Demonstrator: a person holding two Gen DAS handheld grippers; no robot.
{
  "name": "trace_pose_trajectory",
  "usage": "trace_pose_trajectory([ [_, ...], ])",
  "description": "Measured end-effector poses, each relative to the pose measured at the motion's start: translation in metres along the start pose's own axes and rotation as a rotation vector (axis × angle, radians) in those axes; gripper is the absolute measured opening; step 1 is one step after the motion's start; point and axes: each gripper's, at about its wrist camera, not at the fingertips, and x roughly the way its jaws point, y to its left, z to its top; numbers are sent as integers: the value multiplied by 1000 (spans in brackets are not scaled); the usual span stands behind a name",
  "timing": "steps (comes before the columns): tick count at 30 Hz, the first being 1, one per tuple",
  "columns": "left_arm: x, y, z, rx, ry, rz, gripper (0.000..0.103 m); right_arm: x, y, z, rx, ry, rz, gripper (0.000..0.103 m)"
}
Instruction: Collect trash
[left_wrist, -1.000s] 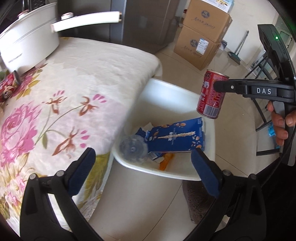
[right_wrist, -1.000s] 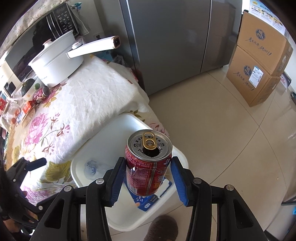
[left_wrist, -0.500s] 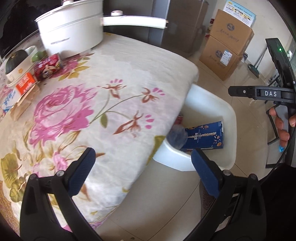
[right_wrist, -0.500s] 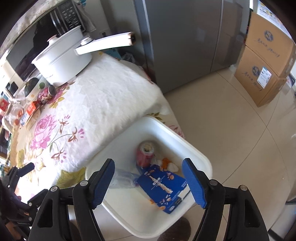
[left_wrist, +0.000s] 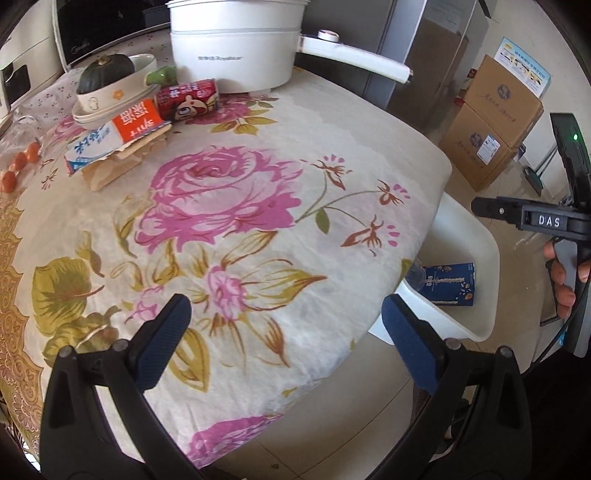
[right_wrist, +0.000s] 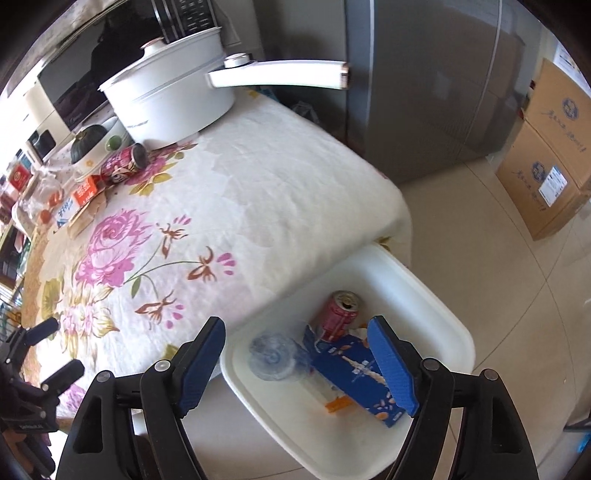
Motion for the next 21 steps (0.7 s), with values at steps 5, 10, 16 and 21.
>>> trace_pose_trajectory([
  [5,-17,40,11,-46,-67,38,102,-3,30,13,-24,-38,31,81],
  [10,-24,75,32,-54,-110,75,102,-9,55,26,-67,-93,48,85],
  [16,-2,110,73,0,-76,122,102,3,67,31,-77,-67,52,85],
  [21,30,126,112,166,-11,172,102,7,57,34,-28,-59,48,85],
])
